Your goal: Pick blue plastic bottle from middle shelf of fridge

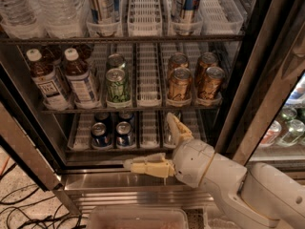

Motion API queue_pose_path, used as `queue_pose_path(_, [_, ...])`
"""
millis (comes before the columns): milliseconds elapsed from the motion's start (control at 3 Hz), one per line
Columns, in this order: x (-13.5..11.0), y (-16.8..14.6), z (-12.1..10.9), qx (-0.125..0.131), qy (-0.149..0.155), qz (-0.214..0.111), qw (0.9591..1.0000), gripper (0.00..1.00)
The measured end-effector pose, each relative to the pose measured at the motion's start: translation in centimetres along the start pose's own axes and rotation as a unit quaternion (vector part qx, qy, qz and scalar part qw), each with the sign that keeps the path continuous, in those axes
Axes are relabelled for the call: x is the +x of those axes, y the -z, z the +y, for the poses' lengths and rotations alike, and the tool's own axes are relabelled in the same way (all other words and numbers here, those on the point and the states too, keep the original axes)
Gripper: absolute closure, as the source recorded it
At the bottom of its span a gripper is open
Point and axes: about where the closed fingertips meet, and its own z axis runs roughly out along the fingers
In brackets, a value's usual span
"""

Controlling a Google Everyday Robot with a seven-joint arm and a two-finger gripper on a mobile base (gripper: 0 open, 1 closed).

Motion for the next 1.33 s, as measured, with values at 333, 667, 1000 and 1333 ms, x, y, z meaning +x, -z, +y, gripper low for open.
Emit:
queue_pose_path(333, [0.7,-1.4,2.2,-0.013,-0.008,0.014,0.9998,0.0])
queue_pose_path(667, [1.9,-3.5,2.4,0.011,-0.002,0.026,0.9996,0.0])
queue_pose_path(1000, [1.4,-4.8,2.2,0.034,0.003,0.006,0.9994,0.0])
queue_pose_path(1333, [2.1,-5.0,1.4,0.051,-0.017,0.006,0.9985,0.0])
